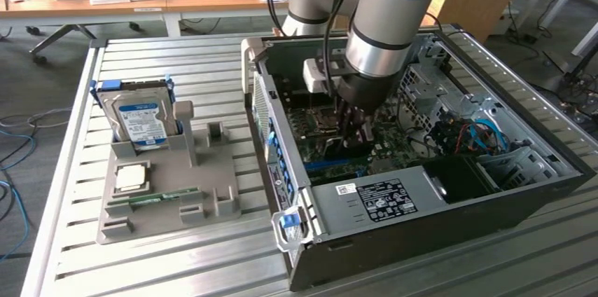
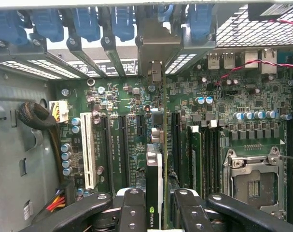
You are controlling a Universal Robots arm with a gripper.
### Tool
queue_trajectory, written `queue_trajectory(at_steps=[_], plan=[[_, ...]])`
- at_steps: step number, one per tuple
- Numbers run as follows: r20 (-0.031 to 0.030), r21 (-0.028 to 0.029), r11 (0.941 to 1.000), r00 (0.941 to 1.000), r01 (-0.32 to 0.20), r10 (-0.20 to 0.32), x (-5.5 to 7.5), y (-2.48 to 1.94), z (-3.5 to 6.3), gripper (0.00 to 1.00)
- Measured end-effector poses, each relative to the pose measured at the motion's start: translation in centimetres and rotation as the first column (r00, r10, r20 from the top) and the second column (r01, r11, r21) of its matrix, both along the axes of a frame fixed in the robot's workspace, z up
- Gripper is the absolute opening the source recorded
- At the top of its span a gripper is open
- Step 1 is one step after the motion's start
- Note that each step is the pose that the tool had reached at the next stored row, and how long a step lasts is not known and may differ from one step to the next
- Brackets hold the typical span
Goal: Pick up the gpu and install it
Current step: 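Insert the gpu into the slot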
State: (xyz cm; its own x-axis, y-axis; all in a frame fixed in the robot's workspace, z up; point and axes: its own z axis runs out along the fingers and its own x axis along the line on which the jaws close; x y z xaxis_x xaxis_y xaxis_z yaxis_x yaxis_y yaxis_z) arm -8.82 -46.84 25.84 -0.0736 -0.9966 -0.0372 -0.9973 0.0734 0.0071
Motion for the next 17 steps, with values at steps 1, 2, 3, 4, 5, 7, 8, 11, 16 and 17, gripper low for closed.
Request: queue_trajectory(at_steps=[1, 2, 3, 4, 5, 7, 8, 11, 16, 17], plan=[[-0.0001, -0.0001, 1.0000, 1.0000, 0.000, 0.000, 0.00, 0.00, -0.08, 0.27], [0.0000, -0.0001, 1.0000, 1.0000, 0.000, 0.000, -0.01, 0.00, -0.18, 0.27], [0.0000, 0.0000, 1.0000, 1.0000, 0.000, 0.000, -0.02, 0.00, -0.26, 0.27], [0.0000, -0.0001, 1.0000, 1.0000, 0.000, 0.000, -0.04, 0.00, -0.31, 0.27], [-0.0001, -0.0003, 1.0000, 1.0000, 0.000, 0.000, -0.07, 0.00, -0.32, 0.27], [-0.0001, -0.0003, 1.0000, 1.0000, 0.000, 0.000, -0.12, 0.00, -0.33, 0.27], [0.0000, 0.0001, 1.0000, 1.0000, 0.000, 0.000, -0.17, 0.00, -0.35, 0.27], [0.0001, 0.0004, 1.0000, 1.0000, 0.000, 0.000, -0.30, 0.00, -0.41, 0.27], [-0.0002, 0.0000, 1.0000, 1.0000, 0.000, 0.000, -0.35, 0.00, -0.57, 0.27], [-0.0002, 0.0001, 1.0000, 1.0000, 0.000, 0.000, -0.34, 0.00, -0.57, 0.27]])
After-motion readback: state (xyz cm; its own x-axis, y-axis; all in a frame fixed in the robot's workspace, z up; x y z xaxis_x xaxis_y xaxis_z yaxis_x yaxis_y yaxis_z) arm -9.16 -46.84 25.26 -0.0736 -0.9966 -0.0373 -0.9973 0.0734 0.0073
